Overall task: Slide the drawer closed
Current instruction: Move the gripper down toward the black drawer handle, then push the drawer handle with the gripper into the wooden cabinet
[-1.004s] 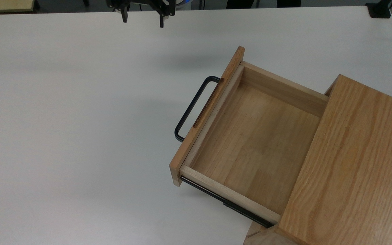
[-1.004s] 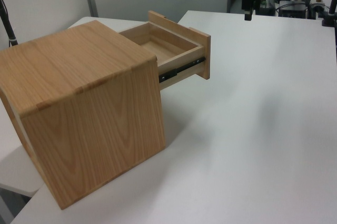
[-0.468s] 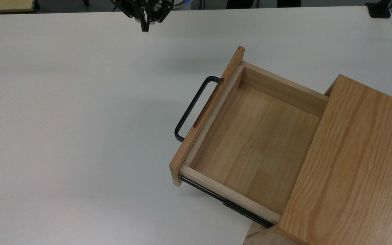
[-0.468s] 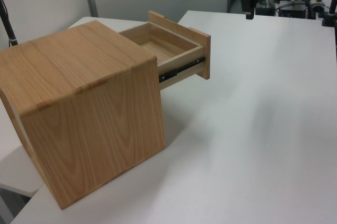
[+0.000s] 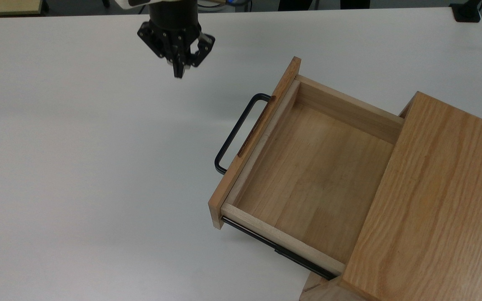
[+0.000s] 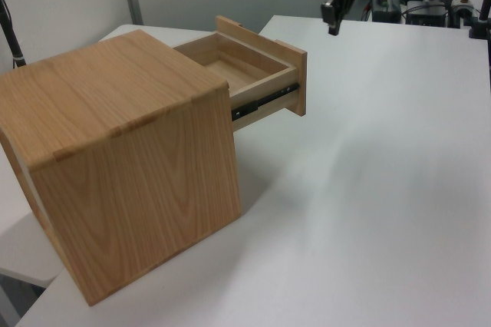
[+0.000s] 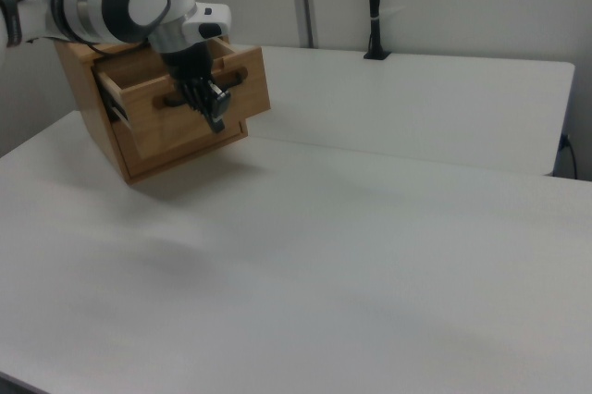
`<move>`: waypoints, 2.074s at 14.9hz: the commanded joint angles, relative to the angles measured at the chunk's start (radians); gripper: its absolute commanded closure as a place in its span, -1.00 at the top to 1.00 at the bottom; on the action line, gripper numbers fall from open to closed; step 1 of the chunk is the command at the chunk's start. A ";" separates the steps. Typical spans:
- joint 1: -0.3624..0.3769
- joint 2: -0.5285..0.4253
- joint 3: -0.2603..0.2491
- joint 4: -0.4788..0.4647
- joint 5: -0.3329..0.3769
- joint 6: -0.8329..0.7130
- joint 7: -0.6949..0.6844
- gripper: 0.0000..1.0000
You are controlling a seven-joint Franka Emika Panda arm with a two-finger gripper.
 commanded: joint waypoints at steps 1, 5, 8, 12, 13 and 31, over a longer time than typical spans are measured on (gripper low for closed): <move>0.048 0.055 -0.007 0.007 0.014 0.127 0.118 -1.00; 0.079 0.116 -0.001 0.048 0.017 0.330 0.306 -1.00; 0.088 0.145 0.036 0.048 0.015 0.410 0.334 -1.00; 0.050 0.138 0.039 0.046 0.021 0.401 0.157 -1.00; 0.045 0.138 0.039 0.045 0.034 0.381 0.083 -1.00; 0.039 0.202 0.135 0.074 0.295 0.387 -0.957 -1.00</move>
